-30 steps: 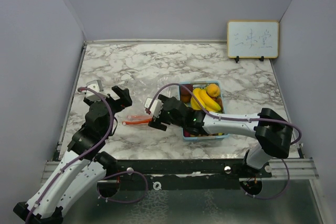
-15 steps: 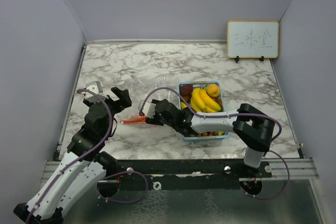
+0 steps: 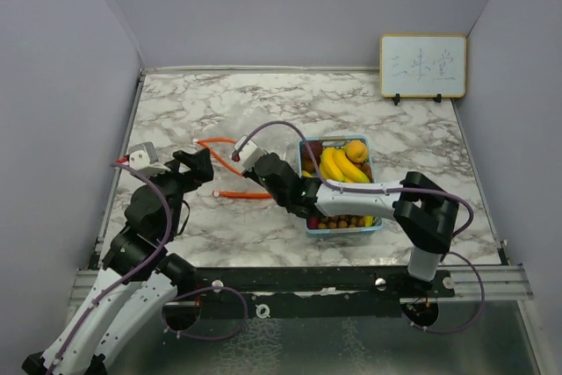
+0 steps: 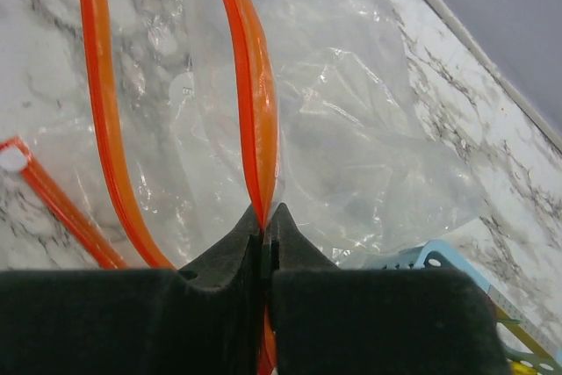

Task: Place the food in the zip-top bag and seal the zipper
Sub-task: Pick up the zipper food storage bag at the center of the board, then open the zipper of the food storage bag at the center of the board.

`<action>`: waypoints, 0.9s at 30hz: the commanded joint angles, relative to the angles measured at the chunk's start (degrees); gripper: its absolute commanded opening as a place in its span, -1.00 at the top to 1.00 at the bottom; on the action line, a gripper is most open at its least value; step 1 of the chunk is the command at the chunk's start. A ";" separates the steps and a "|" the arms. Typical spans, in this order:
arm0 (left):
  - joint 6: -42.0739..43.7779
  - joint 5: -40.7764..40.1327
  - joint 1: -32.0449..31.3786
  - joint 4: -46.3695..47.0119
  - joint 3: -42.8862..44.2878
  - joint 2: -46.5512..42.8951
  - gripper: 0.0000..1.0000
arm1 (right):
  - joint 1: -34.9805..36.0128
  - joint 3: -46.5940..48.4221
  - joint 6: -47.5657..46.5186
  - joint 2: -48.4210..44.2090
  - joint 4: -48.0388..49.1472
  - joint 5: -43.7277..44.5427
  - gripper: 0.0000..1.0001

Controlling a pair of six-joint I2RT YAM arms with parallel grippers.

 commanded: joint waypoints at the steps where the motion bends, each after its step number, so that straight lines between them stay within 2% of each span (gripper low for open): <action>1: -0.55 4.84 0.29 3.01 1.28 -1.64 -0.74 | -0.24 6.31 13.09 -3.70 -5.87 5.22 0.95; 6: -4.18 6.49 0.35 2.76 0.16 -0.12 -0.69 | -0.21 7.94 18.18 -7.25 -7.82 3.87 0.95; 11: -7.73 7.51 0.36 8.33 -4.15 -0.57 -0.62 | -0.20 6.45 20.89 -11.26 -7.58 -1.36 0.95; 16: -12.15 9.12 0.37 14.29 -7.28 2.63 -0.58 | -0.20 2.25 22.23 -15.11 -4.49 -5.93 0.95; 21: -15.29 13.69 0.39 22.39 -8.44 4.81 -0.55 | -0.20 -0.07 22.30 -16.32 -3.12 -6.91 0.95; 27: -20.40 20.29 0.39 26.15 -9.08 4.84 -0.50 | -0.21 -2.91 21.62 -17.90 -0.88 -6.24 0.95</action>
